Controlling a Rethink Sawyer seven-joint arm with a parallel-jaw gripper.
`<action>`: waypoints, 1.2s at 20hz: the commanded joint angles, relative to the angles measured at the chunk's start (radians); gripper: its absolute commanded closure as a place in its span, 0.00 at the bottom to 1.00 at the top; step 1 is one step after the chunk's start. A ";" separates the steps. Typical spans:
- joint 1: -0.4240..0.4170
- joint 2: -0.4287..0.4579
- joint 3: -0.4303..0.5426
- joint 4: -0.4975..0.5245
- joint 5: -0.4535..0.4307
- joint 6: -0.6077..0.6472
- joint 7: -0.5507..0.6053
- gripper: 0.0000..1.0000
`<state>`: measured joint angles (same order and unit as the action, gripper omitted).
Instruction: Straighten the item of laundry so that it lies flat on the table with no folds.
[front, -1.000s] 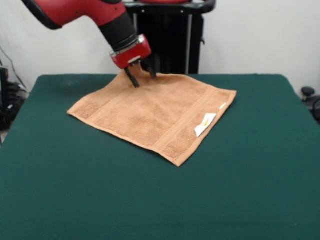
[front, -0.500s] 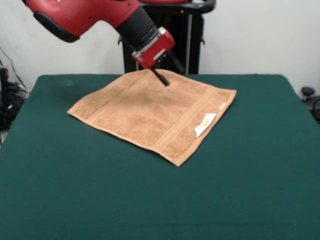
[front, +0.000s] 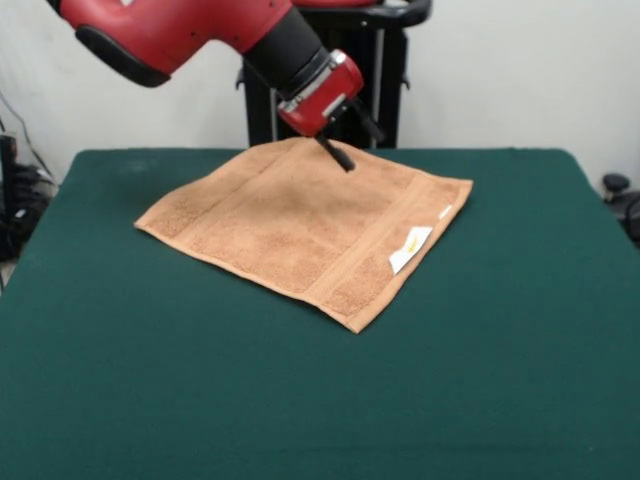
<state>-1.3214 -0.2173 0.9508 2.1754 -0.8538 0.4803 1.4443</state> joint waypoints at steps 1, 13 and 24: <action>0.117 -0.157 0.004 -0.051 -0.018 0.000 0.033 0.00; 0.324 -0.305 -0.263 -0.074 -0.064 -0.170 0.270 1.00; 0.511 -0.341 -0.527 -0.134 -0.009 -0.279 0.299 1.00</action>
<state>-0.9315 -0.5339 0.5966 2.1716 -0.8662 0.2716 1.4449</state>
